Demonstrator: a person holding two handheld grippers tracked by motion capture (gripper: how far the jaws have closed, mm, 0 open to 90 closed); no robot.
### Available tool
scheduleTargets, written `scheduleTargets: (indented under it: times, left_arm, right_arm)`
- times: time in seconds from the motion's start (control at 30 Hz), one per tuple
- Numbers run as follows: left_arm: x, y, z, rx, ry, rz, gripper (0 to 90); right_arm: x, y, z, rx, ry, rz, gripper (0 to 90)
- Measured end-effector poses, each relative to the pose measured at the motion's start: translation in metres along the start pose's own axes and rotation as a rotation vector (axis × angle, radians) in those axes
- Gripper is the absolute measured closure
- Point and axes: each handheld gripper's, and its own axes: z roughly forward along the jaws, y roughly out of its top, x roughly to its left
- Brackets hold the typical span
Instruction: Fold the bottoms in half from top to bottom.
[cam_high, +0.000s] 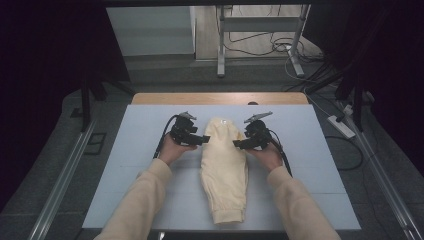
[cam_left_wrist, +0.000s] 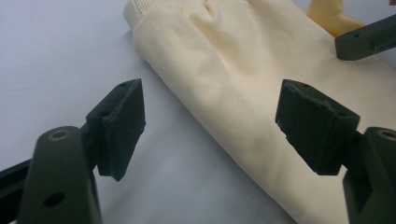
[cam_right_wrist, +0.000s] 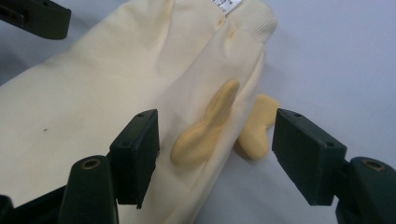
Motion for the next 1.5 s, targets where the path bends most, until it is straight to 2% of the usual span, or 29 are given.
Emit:
scheduleTargets:
  times: [0.17, 0.4, 0.7, 0.83, 1.07, 1.37, 1.5]
  left_arm:
    - [0.006, 0.004, 0.005, 0.005, 0.003, -0.002, 24.9]
    - [0.016, 0.005, 0.014, 0.006, 0.012, -0.029, 26.1]
    - [0.016, 0.004, 0.034, 0.047, -0.002, -0.037, 27.4]
    - [0.016, 0.004, 0.036, 0.051, -0.005, -0.037, 28.9]
    - [0.017, 0.003, 0.038, 0.067, -0.002, -0.042, 31.1]
    - [0.016, 0.003, 0.042, 0.070, -0.004, -0.047, 31.9]
    - [0.015, 0.003, 0.043, 0.070, 0.002, -0.043, 32.4]
  right_arm:
    - [-0.004, 0.008, 0.006, -0.007, 0.002, 0.005, 32.0]
    - [-0.013, 0.016, 0.016, 0.023, -0.012, 0.023, 31.8]
    - [-0.011, 0.022, 0.032, 0.059, -0.029, 0.009, 31.9]
    - [-0.011, 0.021, 0.037, 0.078, -0.034, 0.008, 32.0]
    - [-0.018, 0.017, 0.043, 0.094, -0.016, 0.047, 32.0]
    - [-0.017, 0.016, 0.044, 0.101, -0.024, 0.031, 32.2]
    - [-0.022, 0.014, 0.045, 0.100, -0.006, 0.069, 32.4]
